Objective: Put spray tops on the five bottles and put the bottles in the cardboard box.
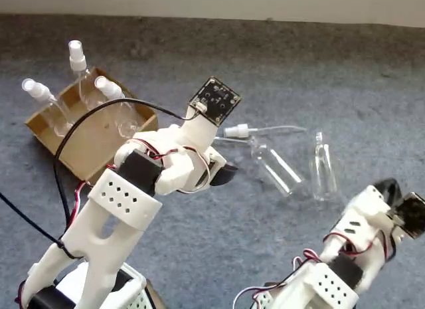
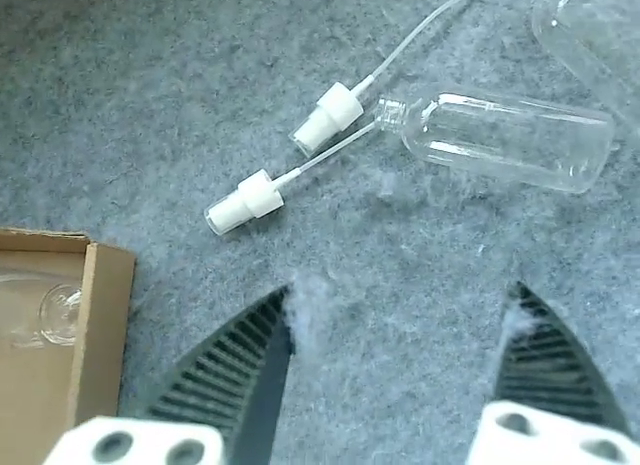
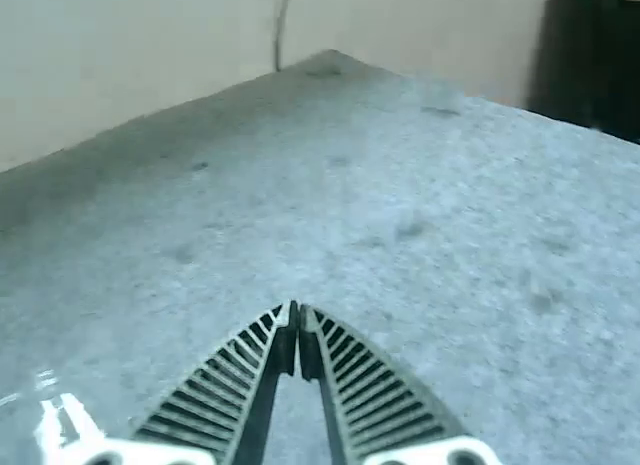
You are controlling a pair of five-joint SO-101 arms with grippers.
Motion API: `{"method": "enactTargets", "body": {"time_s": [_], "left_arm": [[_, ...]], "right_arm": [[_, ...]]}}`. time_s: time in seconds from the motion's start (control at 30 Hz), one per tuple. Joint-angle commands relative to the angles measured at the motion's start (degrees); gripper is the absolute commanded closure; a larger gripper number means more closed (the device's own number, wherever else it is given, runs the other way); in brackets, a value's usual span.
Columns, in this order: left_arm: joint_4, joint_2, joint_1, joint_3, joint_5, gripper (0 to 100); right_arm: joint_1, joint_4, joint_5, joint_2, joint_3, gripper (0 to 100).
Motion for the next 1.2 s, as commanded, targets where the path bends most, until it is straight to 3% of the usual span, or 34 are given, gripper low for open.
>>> {"method": "enactTargets", "body": {"time_s": [0.0, 0.1, 0.47, 0.7, 0.83, 0.9, 1.07, 1.17], "left_arm": [[0.3, 1.0, 1.1, -1.9, -0.2, 73], [0.5, 7.5, 1.1, -7.8, 1.5, 73], [12.0, 31.8, 8.3, -34.5, 21.5, 72], [18.4, 40.8, 14.8, -43.6, 26.6, 72], [16.3, 45.4, 16.1, -48.1, 27.1, 72], [14.6, 48.7, 15.9, -51.0, 31.7, 72], [14.6, 57.4, 12.2, -55.5, 51.8, 72], [14.5, 60.1, 9.7, -57.3, 57.2, 72]], "right_arm": [[7.8, 2.5, 0.0, -0.7, 7.6, 99.1], [10.6, 5.5, 0.0, -0.7, 7.6, 99.1], [10.5, 15.4, 0.0, -0.7, 7.6, 99.1], [10.5, 20.2, 0.0, -0.7, 7.6, 99.1], [10.5, 20.2, 0.0, -0.7, 7.6, 99.1], [10.5, 20.2, 0.0, -0.7, 7.6, 99.1], [10.5, 20.3, 0.0, -0.6, 7.6, 99.1], [10.5, 20.3, 0.0, -0.6, 7.6, 99.1]]}}
